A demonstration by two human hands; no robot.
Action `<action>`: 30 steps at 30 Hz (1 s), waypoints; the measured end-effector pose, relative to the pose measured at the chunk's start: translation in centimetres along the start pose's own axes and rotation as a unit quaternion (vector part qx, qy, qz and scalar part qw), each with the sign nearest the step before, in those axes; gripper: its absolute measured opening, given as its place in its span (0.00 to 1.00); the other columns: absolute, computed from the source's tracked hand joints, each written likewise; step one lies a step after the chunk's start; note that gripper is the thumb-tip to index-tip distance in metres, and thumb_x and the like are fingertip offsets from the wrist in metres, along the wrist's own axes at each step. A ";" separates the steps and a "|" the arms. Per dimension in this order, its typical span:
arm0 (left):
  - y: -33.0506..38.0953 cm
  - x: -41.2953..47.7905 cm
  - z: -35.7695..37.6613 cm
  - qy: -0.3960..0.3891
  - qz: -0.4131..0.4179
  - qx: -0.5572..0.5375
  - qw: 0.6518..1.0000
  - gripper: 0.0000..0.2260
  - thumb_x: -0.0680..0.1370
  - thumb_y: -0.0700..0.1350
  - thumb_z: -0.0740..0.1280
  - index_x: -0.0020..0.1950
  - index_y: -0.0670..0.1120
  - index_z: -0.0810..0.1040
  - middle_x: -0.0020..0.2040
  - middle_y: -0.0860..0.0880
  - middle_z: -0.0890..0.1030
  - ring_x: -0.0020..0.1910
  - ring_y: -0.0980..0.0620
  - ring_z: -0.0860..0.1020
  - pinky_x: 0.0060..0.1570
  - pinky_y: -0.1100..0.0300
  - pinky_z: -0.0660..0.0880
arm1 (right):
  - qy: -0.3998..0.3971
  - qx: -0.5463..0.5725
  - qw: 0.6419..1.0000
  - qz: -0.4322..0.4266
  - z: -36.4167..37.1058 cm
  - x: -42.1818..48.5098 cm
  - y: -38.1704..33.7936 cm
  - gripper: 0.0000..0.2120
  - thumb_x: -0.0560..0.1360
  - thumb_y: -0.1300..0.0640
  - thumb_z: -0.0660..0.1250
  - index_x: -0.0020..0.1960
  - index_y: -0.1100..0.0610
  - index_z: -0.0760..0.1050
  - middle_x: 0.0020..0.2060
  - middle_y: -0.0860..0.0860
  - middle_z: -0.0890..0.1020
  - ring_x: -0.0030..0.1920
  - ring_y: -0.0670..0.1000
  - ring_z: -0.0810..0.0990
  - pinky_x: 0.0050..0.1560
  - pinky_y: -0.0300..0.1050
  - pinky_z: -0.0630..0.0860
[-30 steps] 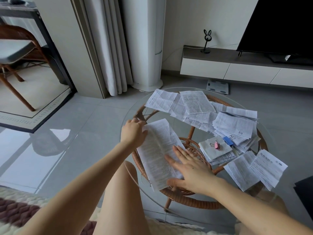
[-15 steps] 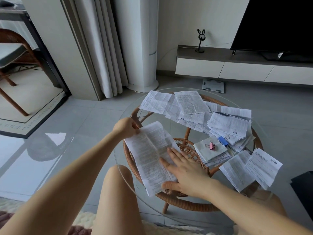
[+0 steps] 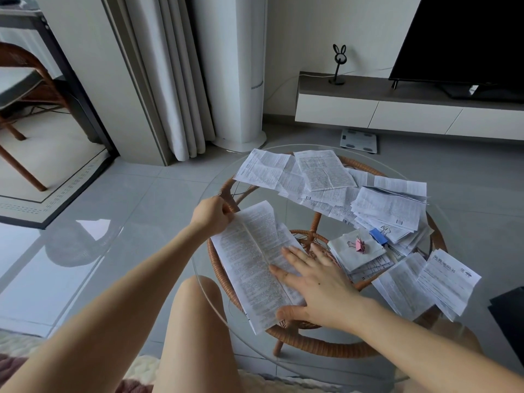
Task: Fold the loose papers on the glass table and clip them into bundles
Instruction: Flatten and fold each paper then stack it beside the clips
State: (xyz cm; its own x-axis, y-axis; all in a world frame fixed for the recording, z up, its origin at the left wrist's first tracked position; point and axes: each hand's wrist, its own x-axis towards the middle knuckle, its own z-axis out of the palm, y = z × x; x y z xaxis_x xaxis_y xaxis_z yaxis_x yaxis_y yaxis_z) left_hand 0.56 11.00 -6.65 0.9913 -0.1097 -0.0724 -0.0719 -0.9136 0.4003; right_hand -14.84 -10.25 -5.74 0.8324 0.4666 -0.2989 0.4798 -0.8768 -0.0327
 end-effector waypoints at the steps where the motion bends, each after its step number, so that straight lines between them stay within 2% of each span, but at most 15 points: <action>1: 0.0 0.0 0.1 0.000 0.000 0.002 1.000 0.08 0.77 0.39 0.62 0.48 0.40 0.82 0.44 0.44 0.81 0.39 0.49 0.74 0.29 0.64 0.66 | 0.002 -0.006 1.000 -0.003 -0.1 0.1 0.0 0.43 0.68 0.26 0.43 0.77 0.45 0.41 0.75 0.52 0.36 0.70 0.48 0.28 0.70 0.51 0.28; 4: 0.0 -0.1 0.1 0.004 -0.001 0.004 1.000 0.08 0.77 0.38 0.62 0.47 0.39 0.81 0.43 0.43 0.80 0.39 0.48 0.74 0.29 0.61 0.67 | 0.008 -0.021 1.000 -0.017 -0.6 0.3 0.1 0.46 0.65 0.25 0.41 0.77 0.47 0.43 0.75 0.53 0.36 0.70 0.48 0.28 0.69 0.50 0.27; 7: -0.1 0.0 0.5 0.008 -0.005 0.005 1.000 0.08 0.77 0.37 0.62 0.46 0.39 0.81 0.43 0.43 0.81 0.40 0.47 0.75 0.35 0.56 0.71 | -0.006 -0.006 0.999 -0.031 -0.9 0.8 0.2 0.49 0.62 0.24 0.39 0.77 0.47 0.42 0.73 0.52 0.35 0.70 0.47 0.29 0.69 0.48 0.28; 10: -0.3 -0.1 1.0 0.029 -0.009 0.016 0.999 0.07 0.78 0.40 0.62 0.49 0.42 0.80 0.46 0.44 0.81 0.44 0.45 0.77 0.43 0.53 0.75 | -0.040 0.007 0.999 -0.033 -1.0 1.3 0.4 0.51 0.58 0.23 0.38 0.77 0.44 0.39 0.70 0.50 0.32 0.68 0.45 0.28 0.70 0.48 0.30; 14: -0.2 -1.3 1.4 0.164 0.027 0.073 0.983 0.07 0.77 0.45 0.68 0.53 0.45 0.79 0.52 0.45 0.76 0.54 0.43 0.72 0.54 0.52 0.64 | -0.058 0.018 0.998 -0.023 -1.0 1.3 0.5 0.50 0.57 0.23 0.39 0.76 0.42 0.37 0.73 0.49 0.32 0.71 0.45 0.29 0.70 0.48 0.31; 15: 0.2 -2.1 1.4 0.197 0.056 0.061 0.977 0.07 0.75 0.44 0.70 0.52 0.45 0.80 0.52 0.45 0.76 0.53 0.43 0.72 0.55 0.51 0.64 | -0.057 0.022 0.998 -0.023 -0.9 1.2 0.5 0.50 0.57 0.23 0.40 0.76 0.41 0.37 0.73 0.49 0.33 0.72 0.46 0.31 0.70 0.48 0.32; 17: 1.4 -4.5 1.7 0.214 0.135 0.017 0.967 0.05 0.71 0.40 0.74 0.46 0.44 0.82 0.49 0.45 0.78 0.50 0.42 0.75 0.52 0.50 0.69 | -0.056 0.025 0.998 -0.025 -0.8 1.1 0.5 0.50 0.58 0.23 0.40 0.76 0.42 0.38 0.75 0.49 0.35 0.74 0.46 0.33 0.71 0.49 0.32; 20: 2.3 -9.7 3.1 0.145 0.264 -0.022 0.953 0.06 0.68 0.38 0.77 0.38 0.46 0.82 0.43 0.48 0.79 0.43 0.46 0.77 0.40 0.56 0.75 | -0.063 0.033 0.997 -0.020 -0.5 1.2 0.6 0.49 0.60 0.22 0.44 0.76 0.42 0.38 0.75 0.50 0.35 0.73 0.45 0.31 0.73 0.51 0.32; 22: 2.2 -12.8 4.1 0.075 0.310 -0.045 0.947 0.06 0.68 0.43 0.76 0.36 0.50 0.81 0.42 0.53 0.76 0.41 0.52 0.74 0.38 0.63 0.69 | -0.066 0.029 0.997 -0.018 -0.4 1.2 0.7 0.44 0.68 0.26 0.52 0.76 0.42 0.37 0.74 0.50 0.33 0.74 0.47 0.31 0.74 0.53 0.33; 23: 2.0 -13.8 4.4 0.042 0.309 -0.068 0.948 0.04 0.68 0.47 0.75 0.37 0.52 0.81 0.42 0.55 0.75 0.42 0.55 0.72 0.41 0.67 0.67 | -0.067 0.025 0.997 -0.018 -0.4 1.3 0.7 0.42 0.72 0.29 0.55 0.76 0.42 0.37 0.74 0.50 0.33 0.74 0.47 0.32 0.74 0.54 0.33; 25: 1.6 -14.7 4.6 -0.004 0.276 -0.123 0.953 0.10 0.68 0.58 0.70 0.40 0.53 0.82 0.45 0.56 0.76 0.45 0.59 0.72 0.45 0.74 0.65 | -0.067 0.024 0.997 -0.019 -0.4 1.3 0.8 0.41 0.73 0.32 0.57 0.75 0.42 0.36 0.74 0.51 0.33 0.74 0.48 0.32 0.74 0.54 0.33; 27: 1.4 -14.6 4.9 -0.011 0.264 -0.132 0.955 0.15 0.68 0.63 0.67 0.43 0.53 0.82 0.48 0.56 0.76 0.47 0.59 0.73 0.49 0.73 0.65 | -0.068 0.026 0.997 -0.020 -0.5 1.3 0.7 0.41 0.73 0.31 0.57 0.76 0.42 0.36 0.75 0.51 0.34 0.74 0.48 0.32 0.73 0.54 0.33; 30: 1.4 -14.4 4.7 -0.039 0.277 -0.100 0.955 0.18 0.67 0.65 0.68 0.48 0.53 0.80 0.51 0.57 0.73 0.50 0.57 0.71 0.51 0.69 0.67 | -0.068 0.035 0.997 -0.018 -0.4 1.2 0.7 0.42 0.73 0.32 0.58 0.76 0.43 0.37 0.75 0.52 0.35 0.74 0.48 0.32 0.73 0.54 0.33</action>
State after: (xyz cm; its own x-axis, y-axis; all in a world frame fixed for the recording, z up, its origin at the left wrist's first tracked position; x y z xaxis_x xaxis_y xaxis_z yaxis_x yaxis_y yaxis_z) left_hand -14.35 9.44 -9.32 0.7960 -0.5898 0.1363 -0.5520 -0.6150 0.5631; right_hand -13.38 -10.23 -5.70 0.7679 0.4812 -0.4228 0.4835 -0.8684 -0.1101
